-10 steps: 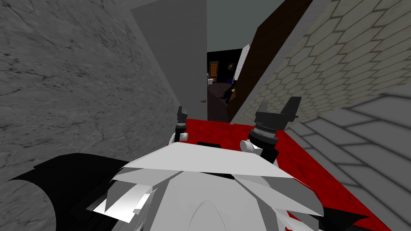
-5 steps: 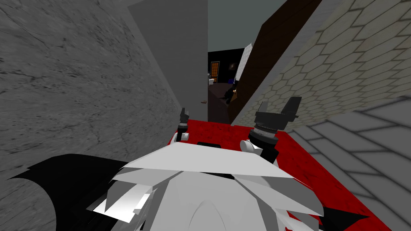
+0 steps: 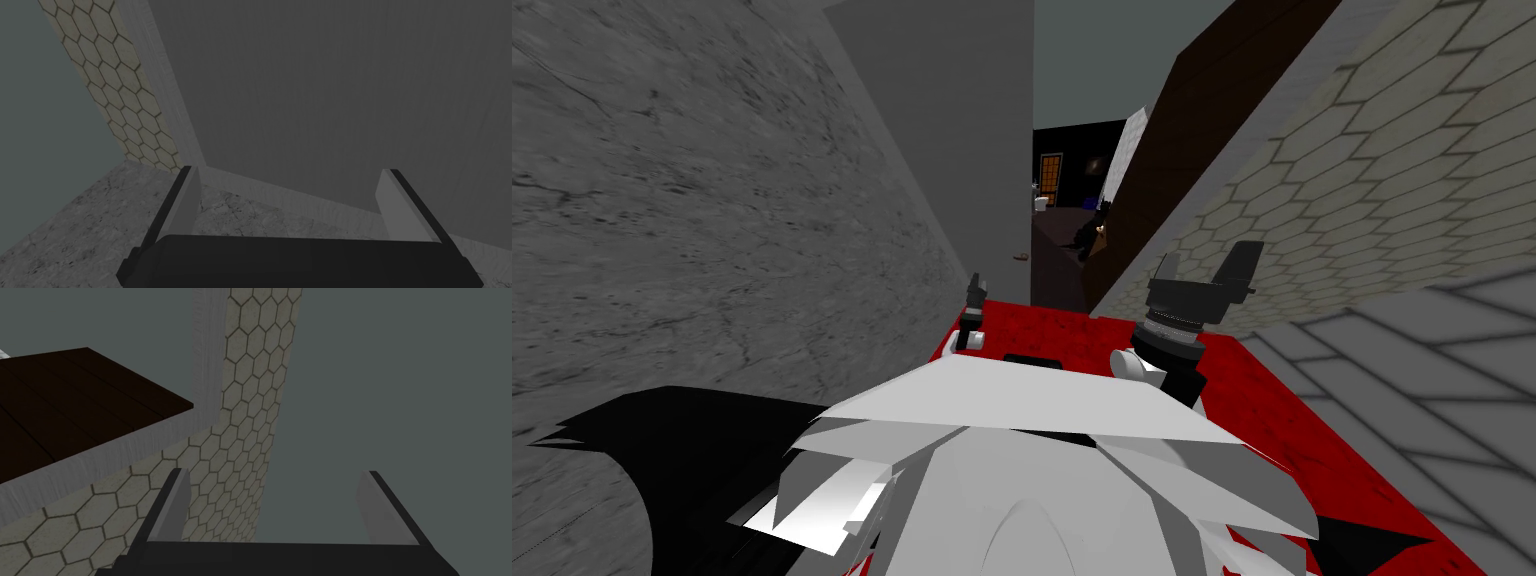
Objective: Push the door open
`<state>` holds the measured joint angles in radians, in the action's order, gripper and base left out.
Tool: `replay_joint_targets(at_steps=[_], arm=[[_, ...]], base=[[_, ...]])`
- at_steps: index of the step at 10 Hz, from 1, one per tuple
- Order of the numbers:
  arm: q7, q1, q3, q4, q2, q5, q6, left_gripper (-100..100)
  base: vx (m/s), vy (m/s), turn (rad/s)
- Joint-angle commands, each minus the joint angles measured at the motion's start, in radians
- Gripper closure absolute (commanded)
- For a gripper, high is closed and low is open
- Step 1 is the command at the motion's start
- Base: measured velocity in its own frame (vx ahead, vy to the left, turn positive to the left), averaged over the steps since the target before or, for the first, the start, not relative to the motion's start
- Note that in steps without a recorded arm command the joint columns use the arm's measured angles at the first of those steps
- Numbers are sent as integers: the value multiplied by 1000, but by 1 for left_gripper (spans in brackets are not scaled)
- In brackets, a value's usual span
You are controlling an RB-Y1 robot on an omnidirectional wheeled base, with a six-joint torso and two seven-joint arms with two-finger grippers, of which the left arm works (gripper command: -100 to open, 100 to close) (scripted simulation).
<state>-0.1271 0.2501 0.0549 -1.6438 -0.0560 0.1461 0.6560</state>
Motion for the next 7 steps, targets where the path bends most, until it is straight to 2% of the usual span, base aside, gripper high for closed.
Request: replay_joint_targets(at_steps=[1, 7], arm=[[-4, -21, 2, 49, -4, 8, 7, -100], [-14, -92, 7, 225, -9, 38, 33, -100]], base=[[110, -12, 38], [100, -3, 39]])
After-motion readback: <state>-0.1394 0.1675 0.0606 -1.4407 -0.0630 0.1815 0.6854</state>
